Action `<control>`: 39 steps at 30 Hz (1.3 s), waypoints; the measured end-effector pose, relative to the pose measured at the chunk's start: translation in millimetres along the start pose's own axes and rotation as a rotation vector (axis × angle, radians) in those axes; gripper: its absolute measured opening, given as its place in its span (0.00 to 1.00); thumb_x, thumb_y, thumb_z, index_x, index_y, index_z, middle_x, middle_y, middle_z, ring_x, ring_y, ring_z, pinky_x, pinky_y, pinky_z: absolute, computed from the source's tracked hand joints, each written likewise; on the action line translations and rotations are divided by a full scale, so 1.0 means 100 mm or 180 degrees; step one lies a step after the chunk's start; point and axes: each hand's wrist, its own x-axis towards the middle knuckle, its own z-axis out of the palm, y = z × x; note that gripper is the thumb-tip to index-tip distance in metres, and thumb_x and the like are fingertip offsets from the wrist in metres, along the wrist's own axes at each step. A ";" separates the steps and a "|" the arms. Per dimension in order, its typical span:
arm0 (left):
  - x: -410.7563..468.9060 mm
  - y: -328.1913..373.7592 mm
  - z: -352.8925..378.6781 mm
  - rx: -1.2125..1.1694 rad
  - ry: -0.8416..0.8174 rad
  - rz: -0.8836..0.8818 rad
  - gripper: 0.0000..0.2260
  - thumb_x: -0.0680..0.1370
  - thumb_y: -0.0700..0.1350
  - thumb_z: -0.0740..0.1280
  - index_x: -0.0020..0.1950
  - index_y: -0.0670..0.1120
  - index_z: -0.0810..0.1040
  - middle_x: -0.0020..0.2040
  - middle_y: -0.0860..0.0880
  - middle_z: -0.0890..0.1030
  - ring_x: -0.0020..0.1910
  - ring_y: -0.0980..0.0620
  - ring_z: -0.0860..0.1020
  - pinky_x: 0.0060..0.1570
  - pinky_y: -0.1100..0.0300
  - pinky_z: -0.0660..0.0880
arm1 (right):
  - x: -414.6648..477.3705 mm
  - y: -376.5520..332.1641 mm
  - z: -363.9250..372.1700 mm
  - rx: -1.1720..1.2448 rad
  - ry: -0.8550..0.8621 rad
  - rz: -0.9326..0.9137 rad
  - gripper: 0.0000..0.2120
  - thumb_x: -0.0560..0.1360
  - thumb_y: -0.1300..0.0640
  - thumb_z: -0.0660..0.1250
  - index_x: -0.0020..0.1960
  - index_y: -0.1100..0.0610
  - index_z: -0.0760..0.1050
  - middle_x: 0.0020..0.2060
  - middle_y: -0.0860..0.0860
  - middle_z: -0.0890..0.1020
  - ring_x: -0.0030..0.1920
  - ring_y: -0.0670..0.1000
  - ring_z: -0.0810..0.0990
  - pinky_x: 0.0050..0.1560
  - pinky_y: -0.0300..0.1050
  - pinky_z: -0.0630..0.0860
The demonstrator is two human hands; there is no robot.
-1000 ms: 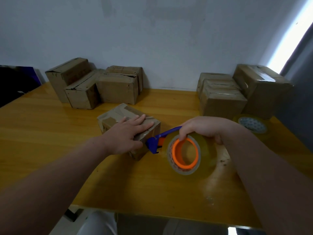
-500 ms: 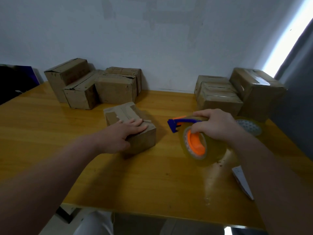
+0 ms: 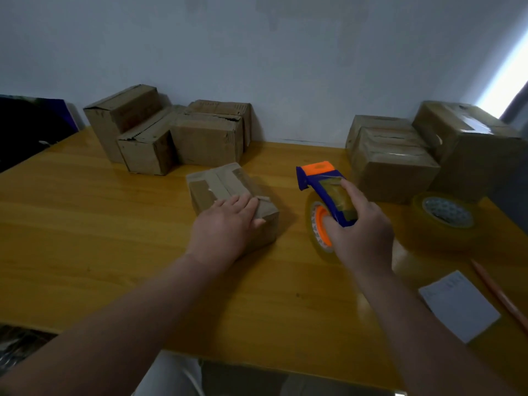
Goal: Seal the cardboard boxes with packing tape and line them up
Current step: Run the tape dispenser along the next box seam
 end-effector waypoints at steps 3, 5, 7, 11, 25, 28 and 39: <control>-0.02 -0.02 0.09 0.0014 0.0067 -0.0004 0.25 0.80 0.57 0.50 0.73 0.48 0.66 0.71 0.48 0.70 0.69 0.49 0.70 0.68 0.53 0.66 | -0.04 0.00 0.02 -0.0031 0.0048 0.0017 0.32 0.72 0.49 0.71 0.74 0.48 0.64 0.56 0.53 0.76 0.49 0.44 0.69 0.35 0.28 0.61; -0.03 -0.05 0.14 -0.0037 0.0126 0.0077 0.24 0.76 0.56 0.58 0.65 0.44 0.76 0.62 0.44 0.79 0.60 0.45 0.78 0.59 0.50 0.74 | -0.06 0.00 0.02 0.0007 0.0076 0.0056 0.32 0.72 0.49 0.71 0.74 0.47 0.64 0.55 0.53 0.76 0.48 0.44 0.69 0.35 0.28 0.61; -0.03 -0.07 0.20 0.0111 0.0164 0.0120 0.24 0.72 0.56 0.67 0.61 0.42 0.79 0.57 0.43 0.82 0.55 0.44 0.81 0.54 0.48 0.76 | -0.07 0.01 0.01 0.0032 0.0082 0.0059 0.32 0.72 0.49 0.71 0.73 0.47 0.64 0.55 0.53 0.75 0.48 0.45 0.69 0.36 0.28 0.60; -0.05 -0.07 0.20 0.0218 0.0188 0.0170 0.31 0.62 0.57 0.78 0.59 0.42 0.80 0.56 0.43 0.82 0.53 0.44 0.82 0.52 0.48 0.77 | -0.11 0.02 -0.01 0.0041 0.0061 0.0088 0.32 0.72 0.50 0.71 0.74 0.46 0.63 0.55 0.53 0.75 0.48 0.45 0.69 0.36 0.28 0.60; -0.01 -0.32 0.20 -0.0833 0.0094 0.1042 0.26 0.73 0.58 0.62 0.69 0.49 0.72 0.68 0.49 0.74 0.67 0.48 0.72 0.69 0.48 0.60 | -0.08 0.00 -0.12 0.0291 -0.0285 0.0420 0.34 0.71 0.49 0.73 0.71 0.54 0.62 0.57 0.51 0.75 0.52 0.48 0.74 0.33 0.31 0.65; 0.01 -0.29 0.21 -0.1014 0.0204 0.1003 0.26 0.73 0.57 0.64 0.69 0.49 0.72 0.67 0.49 0.74 0.67 0.48 0.72 0.69 0.47 0.61 | -0.08 0.00 -0.16 0.0518 -0.0417 0.0587 0.31 0.70 0.48 0.74 0.67 0.53 0.63 0.55 0.50 0.75 0.50 0.47 0.75 0.33 0.32 0.67; 0.02 -0.47 0.15 -0.0623 -0.0670 0.0060 0.38 0.73 0.60 0.67 0.75 0.65 0.46 0.77 0.57 0.43 0.77 0.46 0.46 0.73 0.41 0.54 | 0.01 -0.04 -0.34 -0.0223 -0.0801 0.0901 0.28 0.66 0.47 0.76 0.60 0.55 0.68 0.47 0.51 0.74 0.48 0.53 0.75 0.38 0.44 0.72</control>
